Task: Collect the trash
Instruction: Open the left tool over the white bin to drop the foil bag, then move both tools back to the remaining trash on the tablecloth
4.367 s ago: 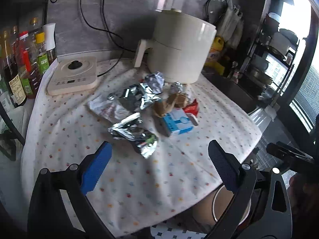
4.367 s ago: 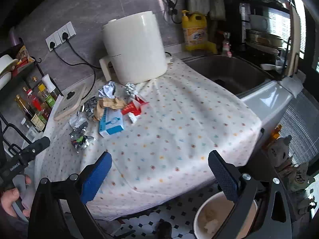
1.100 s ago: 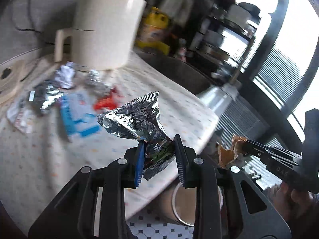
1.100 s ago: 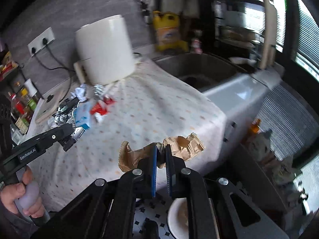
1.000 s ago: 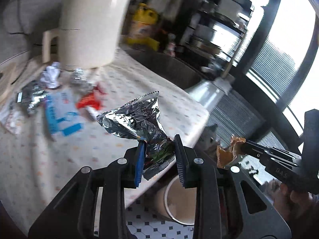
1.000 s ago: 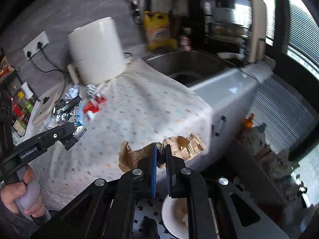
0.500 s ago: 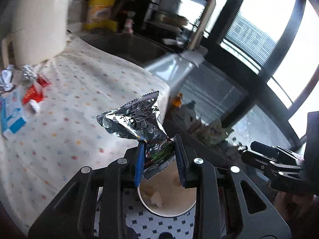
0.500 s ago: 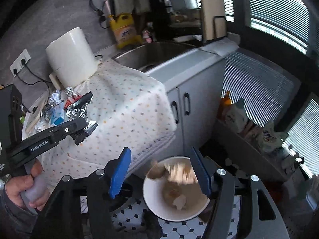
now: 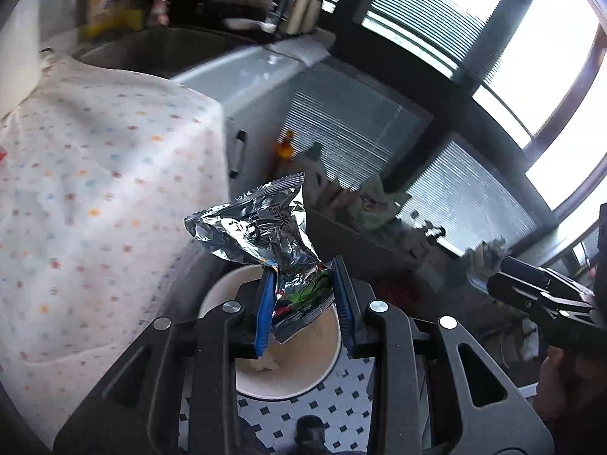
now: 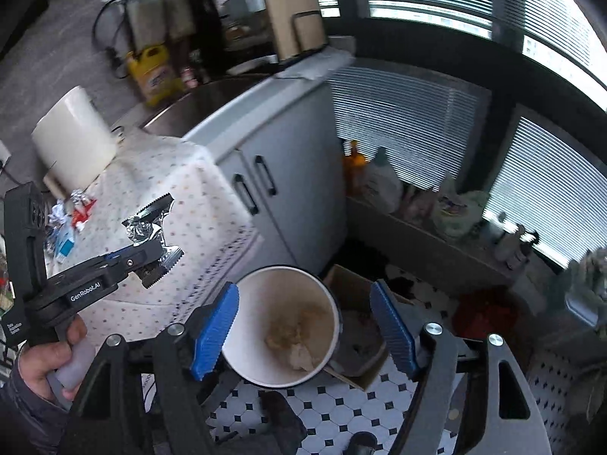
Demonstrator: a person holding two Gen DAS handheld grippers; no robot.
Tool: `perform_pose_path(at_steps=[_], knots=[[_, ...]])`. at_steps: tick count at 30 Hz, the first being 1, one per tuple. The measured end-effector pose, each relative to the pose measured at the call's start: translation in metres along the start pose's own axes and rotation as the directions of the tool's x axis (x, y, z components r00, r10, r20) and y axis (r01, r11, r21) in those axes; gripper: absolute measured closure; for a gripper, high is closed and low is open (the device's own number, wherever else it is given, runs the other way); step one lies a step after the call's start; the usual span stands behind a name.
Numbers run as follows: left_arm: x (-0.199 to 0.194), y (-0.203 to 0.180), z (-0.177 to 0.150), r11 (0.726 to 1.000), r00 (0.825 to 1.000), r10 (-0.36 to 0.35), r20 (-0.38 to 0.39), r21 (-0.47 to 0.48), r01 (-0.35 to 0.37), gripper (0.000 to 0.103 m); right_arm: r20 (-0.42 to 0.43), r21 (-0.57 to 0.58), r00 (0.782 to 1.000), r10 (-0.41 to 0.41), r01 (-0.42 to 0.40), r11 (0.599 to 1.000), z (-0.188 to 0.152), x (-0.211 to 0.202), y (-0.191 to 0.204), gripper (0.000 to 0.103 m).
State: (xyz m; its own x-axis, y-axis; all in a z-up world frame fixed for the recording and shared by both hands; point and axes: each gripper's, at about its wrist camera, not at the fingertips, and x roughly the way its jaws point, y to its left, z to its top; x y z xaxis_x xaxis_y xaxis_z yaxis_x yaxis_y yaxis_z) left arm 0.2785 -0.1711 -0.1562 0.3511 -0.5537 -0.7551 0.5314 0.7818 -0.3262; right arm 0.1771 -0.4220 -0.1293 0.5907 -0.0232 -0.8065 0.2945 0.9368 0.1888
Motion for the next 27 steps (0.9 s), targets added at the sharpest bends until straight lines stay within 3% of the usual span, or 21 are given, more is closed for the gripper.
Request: perform_pose_path(at_steps=[4, 5, 6, 9, 18, 27], knots=[[0.017, -0.009, -0.007, 1.0, 0.999, -0.006, -0.04, -0.001, 0.006, 0.071, 0.001, 0.035, 0.999, -0.038, 0.038, 0.999, -0.007, -0.01, -0.026, 0.031], [0.021, -0.011, -0.009, 1.0, 0.999, -0.011, -0.047, -0.005, 0.01, 0.062, 0.0, 0.043, 0.999, -0.045, 0.045, 0.998, -0.009, -0.012, -0.031, 0.031], [0.023, -0.012, -0.011, 1.0, 0.999, -0.021, -0.05, -0.011, 0.021, 0.043, -0.001, 0.049, 0.999, -0.051, 0.051, 0.997, -0.011, -0.013, -0.036, 0.031], [0.029, -0.013, -0.013, 0.998, 0.998, -0.057, -0.037, -0.038, 0.056, 0.025, -0.011, 0.065, 0.997, -0.072, 0.073, 0.995, -0.019, -0.019, -0.052, 0.031], [0.027, -0.007, -0.009, 0.995, 1.0, -0.01, -0.008, -0.102, 0.009, 0.013, -0.005, 0.075, 0.996, -0.09, 0.09, 0.993, -0.021, -0.028, -0.068, 0.027], [-0.014, 0.007, 0.001, 0.994, 0.997, 0.042, 0.071, -0.105, -0.034, 0.009, 0.052, -0.005, 0.998, -0.023, 0.024, 1.0, 0.008, -0.028, -0.026, 0.021]])
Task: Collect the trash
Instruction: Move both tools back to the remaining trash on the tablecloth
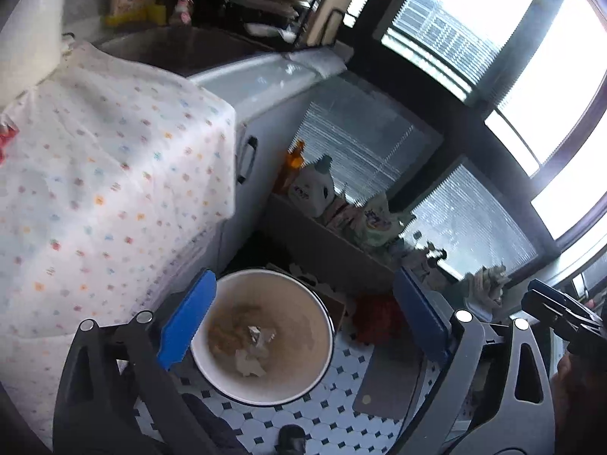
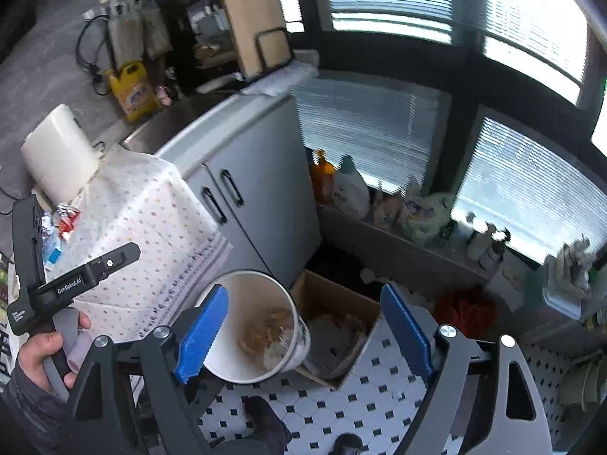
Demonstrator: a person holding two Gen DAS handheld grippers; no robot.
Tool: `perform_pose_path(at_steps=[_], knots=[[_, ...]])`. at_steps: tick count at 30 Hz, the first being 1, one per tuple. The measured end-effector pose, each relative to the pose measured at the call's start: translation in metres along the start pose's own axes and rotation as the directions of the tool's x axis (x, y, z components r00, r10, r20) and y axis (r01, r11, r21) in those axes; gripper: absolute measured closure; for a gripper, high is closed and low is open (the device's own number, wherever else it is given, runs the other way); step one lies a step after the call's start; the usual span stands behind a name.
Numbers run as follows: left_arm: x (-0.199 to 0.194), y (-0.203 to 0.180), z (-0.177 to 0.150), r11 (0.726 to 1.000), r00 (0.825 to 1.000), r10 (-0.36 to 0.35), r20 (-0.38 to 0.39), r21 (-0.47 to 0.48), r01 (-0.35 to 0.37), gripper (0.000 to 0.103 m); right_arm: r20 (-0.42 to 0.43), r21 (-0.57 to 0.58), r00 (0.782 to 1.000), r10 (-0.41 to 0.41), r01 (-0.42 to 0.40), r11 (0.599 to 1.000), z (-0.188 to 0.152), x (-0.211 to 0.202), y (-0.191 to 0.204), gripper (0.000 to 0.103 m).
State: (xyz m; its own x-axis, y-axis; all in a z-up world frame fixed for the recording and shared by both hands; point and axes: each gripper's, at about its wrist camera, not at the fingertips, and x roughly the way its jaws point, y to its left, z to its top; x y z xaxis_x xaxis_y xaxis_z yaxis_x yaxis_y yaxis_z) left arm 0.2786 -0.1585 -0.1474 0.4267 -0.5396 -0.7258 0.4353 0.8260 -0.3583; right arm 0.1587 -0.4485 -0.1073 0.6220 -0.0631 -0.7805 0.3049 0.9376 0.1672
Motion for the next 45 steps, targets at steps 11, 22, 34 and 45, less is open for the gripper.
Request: perform_pose_path(at_steps=[11, 22, 34, 45], knots=[[-0.072, 0.062, 0.016, 0.992, 0.986, 0.102, 0.134, -0.09, -0.091, 0.006, 0.055, -0.095, 0.993, 0.104, -0.098, 0.991, 0.029, 0.015, 0.089, 0.008], [-0.126, 0.152, 0.019, 0.973, 0.965, 0.176, 0.193, -0.183, -0.14, 0.006, 0.095, -0.17, 0.979, 0.182, -0.164, 0.972, 0.044, 0.031, 0.191, 0.008], [-0.168, 0.24, 0.017, 0.948, 0.945, 0.258, 0.2, -0.24, -0.209, 0.006, 0.07, -0.2, 0.961, 0.266, -0.248, 0.948, 0.039, 0.058, 0.288, 0.008], [-0.21, 0.293, 0.003, 0.889, 0.898, 0.376, 0.227, -0.36, -0.282, 0.006, -0.026, -0.31, 0.916, 0.4, -0.388, 0.868, 0.053, 0.09, 0.378, 0.008]])
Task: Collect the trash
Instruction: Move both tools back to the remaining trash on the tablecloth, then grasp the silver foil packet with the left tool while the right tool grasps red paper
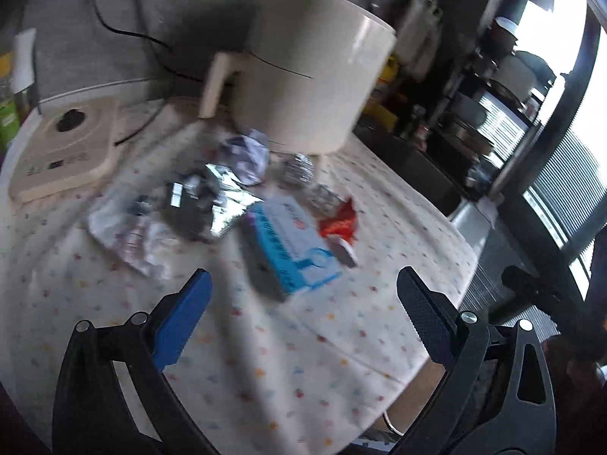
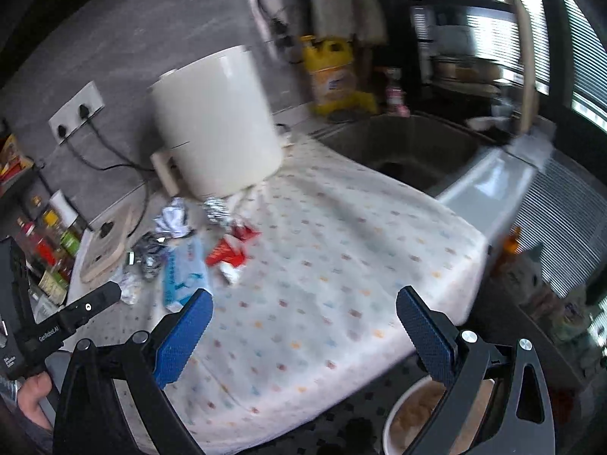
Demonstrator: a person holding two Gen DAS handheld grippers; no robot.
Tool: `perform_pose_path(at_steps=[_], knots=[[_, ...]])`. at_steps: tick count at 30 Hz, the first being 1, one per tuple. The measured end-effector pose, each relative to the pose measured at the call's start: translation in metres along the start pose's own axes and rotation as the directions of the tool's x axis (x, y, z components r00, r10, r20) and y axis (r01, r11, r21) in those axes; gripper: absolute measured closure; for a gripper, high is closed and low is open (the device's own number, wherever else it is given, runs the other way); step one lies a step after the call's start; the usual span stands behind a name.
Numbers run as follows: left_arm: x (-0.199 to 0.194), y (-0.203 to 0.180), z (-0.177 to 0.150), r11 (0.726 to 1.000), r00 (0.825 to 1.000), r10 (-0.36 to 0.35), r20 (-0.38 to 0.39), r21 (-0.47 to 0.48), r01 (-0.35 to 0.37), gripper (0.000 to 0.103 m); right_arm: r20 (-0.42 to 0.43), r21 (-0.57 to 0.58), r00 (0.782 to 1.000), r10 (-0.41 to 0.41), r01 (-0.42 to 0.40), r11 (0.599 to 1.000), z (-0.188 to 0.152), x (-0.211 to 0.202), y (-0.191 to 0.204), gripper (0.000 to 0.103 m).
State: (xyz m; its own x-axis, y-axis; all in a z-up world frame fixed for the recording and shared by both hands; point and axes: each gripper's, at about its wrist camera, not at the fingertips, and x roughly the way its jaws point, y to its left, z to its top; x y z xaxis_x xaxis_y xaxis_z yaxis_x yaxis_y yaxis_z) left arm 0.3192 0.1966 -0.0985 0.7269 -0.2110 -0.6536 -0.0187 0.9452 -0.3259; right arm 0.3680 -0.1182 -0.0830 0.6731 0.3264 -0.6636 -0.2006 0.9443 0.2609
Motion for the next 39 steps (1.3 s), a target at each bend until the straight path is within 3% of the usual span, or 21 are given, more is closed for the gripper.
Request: perform_pose_path(at_steps=[10, 15, 19, 24, 30, 35, 38, 39], knots=[[-0.01, 0.051, 0.022, 0.984, 0.988, 0.148, 0.033, -0.103, -0.144, 0.007, -0.081, -0.084, 0.988, 0.13, -0.136, 0.987, 0.036, 0.062, 0.04, 0.008], [-0.004, 0.073, 0.031, 0.965, 0.977, 0.213, 0.015, -0.161, -0.208, 0.022, -0.118, -0.091, 0.979, 0.166, -0.178, 0.98, 0.05, 0.091, 0.05, 0.008], [0.002, 0.082, 0.035, 0.956, 0.975, 0.222, -0.011, -0.192, -0.22, 0.033, -0.149, -0.092, 0.972, 0.184, -0.199, 0.976, 0.056, 0.11, 0.054, 0.011], [0.019, 0.075, 0.045, 0.965, 0.981, 0.194, -0.028, -0.172, -0.196, 0.034, -0.189, -0.102, 0.962, 0.195, -0.217, 0.971, 0.058, 0.131, 0.056, 0.016], [0.052, 0.06, 0.05, 0.974, 0.984, 0.161, -0.074, -0.152, -0.17, 0.033, -0.275, -0.079, 0.937, 0.216, -0.246, 0.966, 0.051, 0.157, 0.049, 0.032], [0.077, 0.054, 0.049, 0.972, 0.979, 0.166, -0.121, -0.144, -0.183, 0.033, -0.315, -0.075, 0.922, 0.227, -0.263, 0.962, 0.042, 0.168, 0.048, 0.039], [0.092, 0.05, 0.05, 0.972, 0.973, 0.177, -0.146, -0.13, -0.196, 0.017, -0.323, -0.07, 0.917, 0.233, -0.268, 0.961, 0.042, 0.173, 0.049, 0.039], [0.094, 0.049, 0.051, 0.972, 0.973, 0.181, -0.145, -0.122, -0.199, 0.016, -0.325, -0.069, 0.917, 0.233, -0.269, 0.961, 0.042, 0.175, 0.049, 0.039]])
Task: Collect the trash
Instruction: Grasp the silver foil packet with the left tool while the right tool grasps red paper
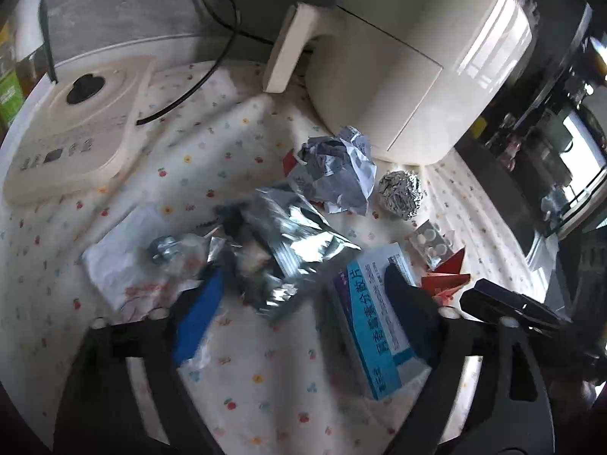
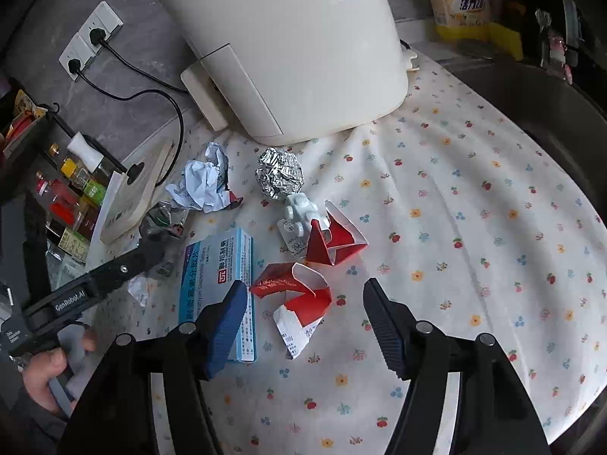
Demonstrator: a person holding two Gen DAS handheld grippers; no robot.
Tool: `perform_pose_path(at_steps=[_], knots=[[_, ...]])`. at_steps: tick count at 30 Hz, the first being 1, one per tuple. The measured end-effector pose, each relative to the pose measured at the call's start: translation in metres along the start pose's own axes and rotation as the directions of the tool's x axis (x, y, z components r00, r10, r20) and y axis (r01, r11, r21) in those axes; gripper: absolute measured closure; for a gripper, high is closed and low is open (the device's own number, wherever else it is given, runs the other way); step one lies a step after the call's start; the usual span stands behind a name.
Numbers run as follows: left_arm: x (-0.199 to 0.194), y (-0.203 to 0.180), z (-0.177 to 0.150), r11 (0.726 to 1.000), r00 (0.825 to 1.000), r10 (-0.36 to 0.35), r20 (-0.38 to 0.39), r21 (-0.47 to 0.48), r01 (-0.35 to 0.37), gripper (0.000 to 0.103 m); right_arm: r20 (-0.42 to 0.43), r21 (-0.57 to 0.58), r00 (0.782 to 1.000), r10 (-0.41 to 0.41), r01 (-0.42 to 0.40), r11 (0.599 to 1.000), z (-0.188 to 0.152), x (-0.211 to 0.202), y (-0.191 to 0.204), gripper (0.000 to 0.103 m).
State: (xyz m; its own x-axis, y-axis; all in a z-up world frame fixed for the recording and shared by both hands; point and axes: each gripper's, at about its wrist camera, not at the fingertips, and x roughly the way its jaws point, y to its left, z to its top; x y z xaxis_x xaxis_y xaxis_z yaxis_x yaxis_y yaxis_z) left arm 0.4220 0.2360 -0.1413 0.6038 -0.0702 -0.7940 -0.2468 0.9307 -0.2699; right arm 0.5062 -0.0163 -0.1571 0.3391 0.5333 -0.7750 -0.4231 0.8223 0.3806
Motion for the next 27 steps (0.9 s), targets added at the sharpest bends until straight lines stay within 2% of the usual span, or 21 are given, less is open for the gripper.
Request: perform_pose_path(at_steps=[3, 8, 10, 14, 22, 25, 27], knots=[[0.009, -0.004, 0.004, 1.0, 1.0, -0.002, -0.013, 0.002, 0.002, 0.016, -0.011, -0.001, 1.0, 0.0, 0.0, 1.0, 0.004, 0.008, -0.002, 0.039], [0.02, 0.0, 0.009, 0.998, 0.999, 0.045, -0.016, -0.033, -0.045, 0.016, -0.025, 0.005, 1.0, 0.004, -0.004, 1.0, 0.007, 0.02, 0.0, 0.04], [0.02, 0.0, 0.01, 0.998, 0.999, 0.05, -0.008, -0.04, -0.05, 0.018, -0.029, 0.001, 1.0, 0.001, -0.001, 1.0, 0.007, 0.023, 0.002, 0.044], [0.021, -0.001, 0.009, 0.998, 0.999, 0.047, -0.028, -0.028, -0.048, 0.056, -0.038, 0.016, 0.999, 0.02, -0.02, 1.0, 0.005, 0.024, 0.002, 0.06], [-0.009, -0.007, 0.001, 1.0, 0.999, -0.014, 0.031, -0.001, 0.014, 0.06, -0.008, 0.011, 1.0, -0.015, 0.015, 1.0, -0.005, 0.002, 0.008, 0.067], [-0.025, -0.009, -0.003, 0.999, 0.998, -0.039, 0.054, 0.009, 0.038, 0.06, 0.011, 0.022, 1.0, -0.029, 0.029, 0.999, -0.011, -0.01, 0.008, 0.078], [-0.035, -0.01, -0.007, 0.998, 0.996, -0.054, 0.068, 0.019, 0.053, 0.06, 0.027, 0.025, 0.999, -0.04, 0.039, 0.999, -0.016, -0.019, 0.009, 0.08]])
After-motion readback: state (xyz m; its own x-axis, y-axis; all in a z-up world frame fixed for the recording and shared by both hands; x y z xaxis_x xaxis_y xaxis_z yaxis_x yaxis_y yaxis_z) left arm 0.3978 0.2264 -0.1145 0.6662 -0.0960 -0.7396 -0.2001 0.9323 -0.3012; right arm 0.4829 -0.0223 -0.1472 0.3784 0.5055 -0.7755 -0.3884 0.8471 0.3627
